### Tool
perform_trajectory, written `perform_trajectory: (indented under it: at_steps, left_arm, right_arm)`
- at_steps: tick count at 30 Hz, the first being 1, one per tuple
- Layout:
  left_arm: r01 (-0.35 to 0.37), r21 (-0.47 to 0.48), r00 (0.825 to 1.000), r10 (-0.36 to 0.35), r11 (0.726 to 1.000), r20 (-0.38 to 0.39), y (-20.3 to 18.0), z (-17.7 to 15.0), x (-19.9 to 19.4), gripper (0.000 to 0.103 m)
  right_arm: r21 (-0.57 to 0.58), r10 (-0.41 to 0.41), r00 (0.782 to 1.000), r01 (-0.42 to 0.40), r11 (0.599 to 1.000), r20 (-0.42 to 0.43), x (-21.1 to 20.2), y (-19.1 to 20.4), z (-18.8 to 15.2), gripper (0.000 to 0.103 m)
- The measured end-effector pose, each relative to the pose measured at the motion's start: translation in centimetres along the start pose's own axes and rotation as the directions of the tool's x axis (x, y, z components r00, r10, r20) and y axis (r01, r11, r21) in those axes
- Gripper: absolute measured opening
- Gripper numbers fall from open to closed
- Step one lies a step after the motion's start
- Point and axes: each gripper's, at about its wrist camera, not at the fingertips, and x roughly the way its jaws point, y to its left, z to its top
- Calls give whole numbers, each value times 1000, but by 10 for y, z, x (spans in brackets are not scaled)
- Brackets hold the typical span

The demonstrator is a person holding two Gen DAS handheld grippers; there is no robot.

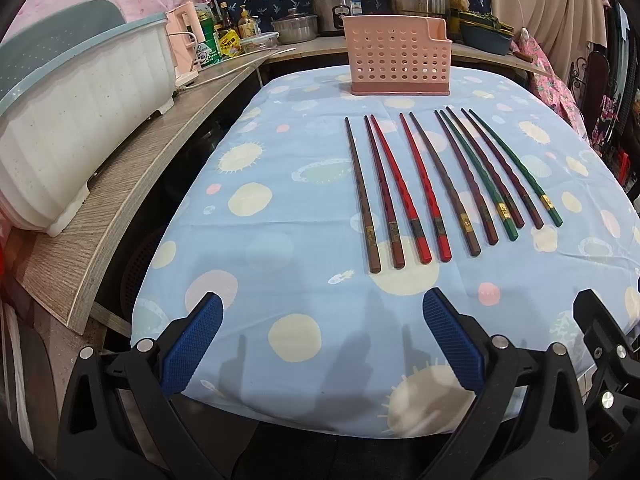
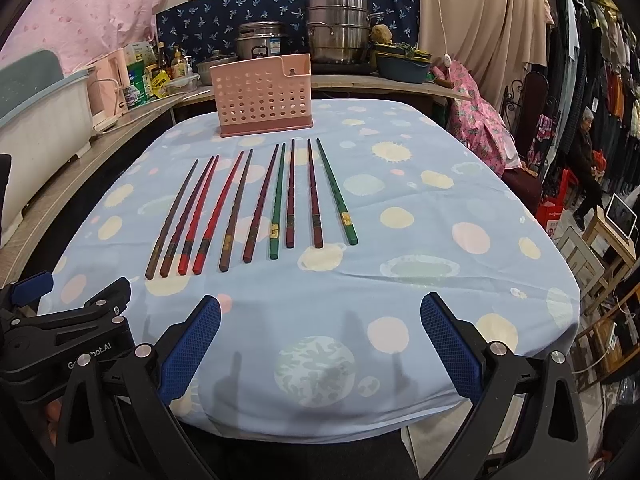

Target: Organize utensils

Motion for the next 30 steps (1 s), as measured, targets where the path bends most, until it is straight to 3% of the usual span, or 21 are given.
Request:
perform_trajectory:
  at_steps: [18,30]
  left_arm:
    - [15,-13,1000,-15,1000,-12,3,0,3,96]
    - [44,-71,997,-49,996,-64,15,8,34,96]
  right_arm:
    - [14,0,1000,0,1000,-7,3,-4,0,96]
    - [51,-10,999,12,999,-41,25,-21,4,96]
